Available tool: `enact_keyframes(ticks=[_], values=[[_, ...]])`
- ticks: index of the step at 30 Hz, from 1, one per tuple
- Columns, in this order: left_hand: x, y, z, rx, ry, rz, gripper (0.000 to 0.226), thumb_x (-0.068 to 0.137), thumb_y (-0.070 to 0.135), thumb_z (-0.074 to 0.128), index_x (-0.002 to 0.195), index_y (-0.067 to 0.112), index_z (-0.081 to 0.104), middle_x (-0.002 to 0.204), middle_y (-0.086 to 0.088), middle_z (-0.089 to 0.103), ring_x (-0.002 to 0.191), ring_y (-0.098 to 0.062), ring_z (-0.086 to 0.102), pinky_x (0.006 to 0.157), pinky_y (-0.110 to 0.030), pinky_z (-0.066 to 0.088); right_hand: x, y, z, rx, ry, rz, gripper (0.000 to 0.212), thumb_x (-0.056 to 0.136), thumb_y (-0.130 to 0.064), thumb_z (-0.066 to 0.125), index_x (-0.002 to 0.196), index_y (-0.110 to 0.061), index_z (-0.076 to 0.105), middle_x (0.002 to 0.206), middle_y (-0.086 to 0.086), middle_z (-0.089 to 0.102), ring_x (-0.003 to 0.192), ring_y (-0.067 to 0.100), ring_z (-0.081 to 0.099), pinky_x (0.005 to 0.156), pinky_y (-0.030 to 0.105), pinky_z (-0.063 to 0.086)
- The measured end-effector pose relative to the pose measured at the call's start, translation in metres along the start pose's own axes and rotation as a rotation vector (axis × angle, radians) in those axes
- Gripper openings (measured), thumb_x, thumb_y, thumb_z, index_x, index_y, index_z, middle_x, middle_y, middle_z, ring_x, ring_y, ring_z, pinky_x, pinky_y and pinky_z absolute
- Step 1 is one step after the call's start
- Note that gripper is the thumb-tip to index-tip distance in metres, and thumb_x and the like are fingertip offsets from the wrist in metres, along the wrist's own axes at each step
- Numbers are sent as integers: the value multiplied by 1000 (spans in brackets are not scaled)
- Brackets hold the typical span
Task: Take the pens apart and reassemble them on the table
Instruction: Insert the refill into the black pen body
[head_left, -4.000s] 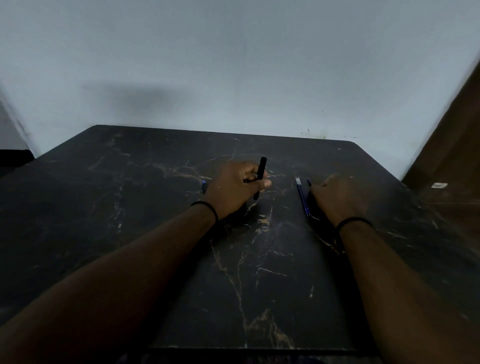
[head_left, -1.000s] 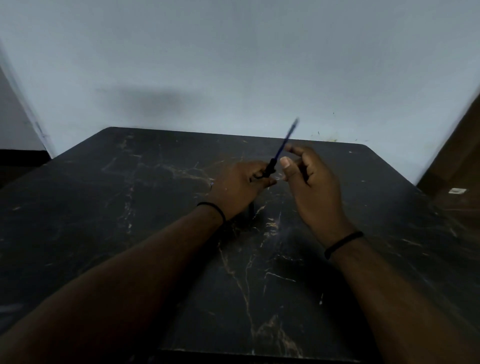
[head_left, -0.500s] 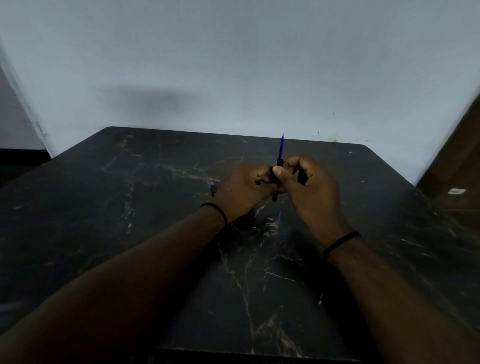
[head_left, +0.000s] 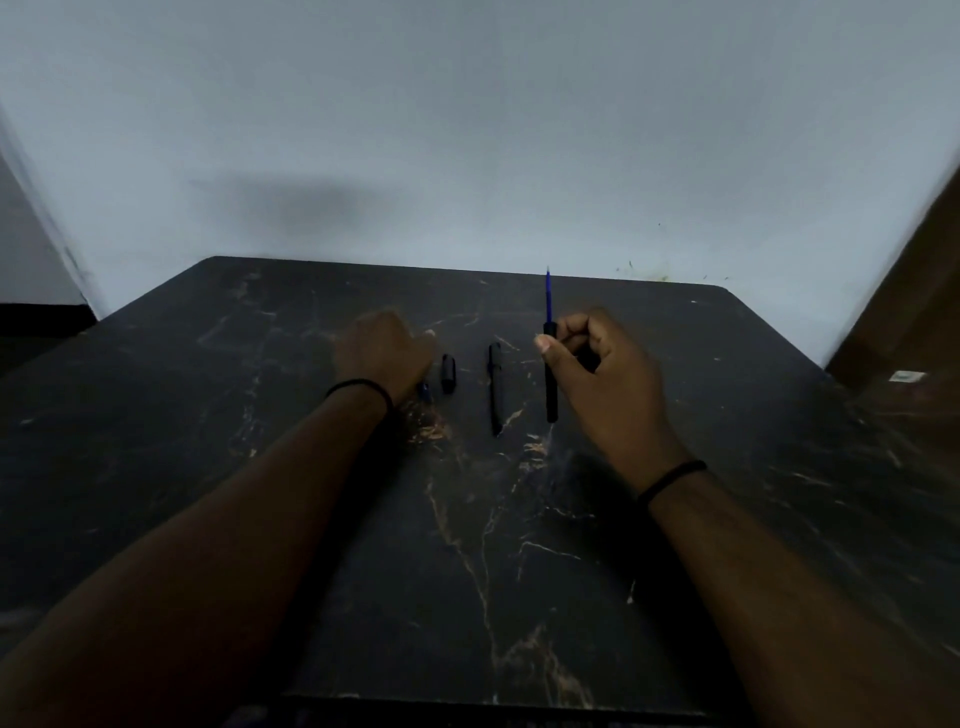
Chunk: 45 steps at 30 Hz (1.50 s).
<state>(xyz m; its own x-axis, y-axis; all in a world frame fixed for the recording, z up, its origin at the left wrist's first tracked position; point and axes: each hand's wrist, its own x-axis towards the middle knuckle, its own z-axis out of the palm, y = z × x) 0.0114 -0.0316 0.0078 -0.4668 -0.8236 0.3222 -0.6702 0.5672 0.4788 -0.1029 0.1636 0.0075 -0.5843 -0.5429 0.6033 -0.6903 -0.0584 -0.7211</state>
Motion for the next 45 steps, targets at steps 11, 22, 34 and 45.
enact_keyframes(ticks=[11, 22, 34, 45], values=[[-12, 13, -3, 383, -120, 29, 35, 95, 38, 49, 105, 10, 68, 113, -13, 67, 103, -34, 63, 83, -40, 49, -1, 4, 2, -39, -49, 34, 14, 91, -38, 67, 81, -32, 60, 77, -6, 64, 76, 17, 63, 66, 28, 51], [-6, 13, 2, 12, 76, 39, 35, 99, 32, 46, 88, 6, 66, 90, -14, 66, 90, -34, 65, 70, -33, 40, -2, 3, 2, -50, -65, 64, 15, 92, -37, 67, 85, -24, 64, 78, -2, 65, 76, 16, 62, 65, 24, 49], [-18, 30, 8, -1261, -82, -175, 26, 101, 26, 50, 91, 5, 61, 79, -9, 72, 43, -11, 60, 38, -21, 45, -4, 5, 3, -101, -184, 69, 13, 92, -34, 67, 85, -23, 72, 74, -4, 69, 70, 16, 64, 69, 39, 56], [-21, 33, 8, -1241, -105, -158, 28, 100, 26, 52, 96, 1, 64, 76, -4, 75, 33, -11, 45, 34, -20, 36, -6, -1, 0, -162, -253, 38, 12, 91, -30, 68, 85, -22, 73, 73, -3, 70, 69, 17, 65, 68, 41, 57]])
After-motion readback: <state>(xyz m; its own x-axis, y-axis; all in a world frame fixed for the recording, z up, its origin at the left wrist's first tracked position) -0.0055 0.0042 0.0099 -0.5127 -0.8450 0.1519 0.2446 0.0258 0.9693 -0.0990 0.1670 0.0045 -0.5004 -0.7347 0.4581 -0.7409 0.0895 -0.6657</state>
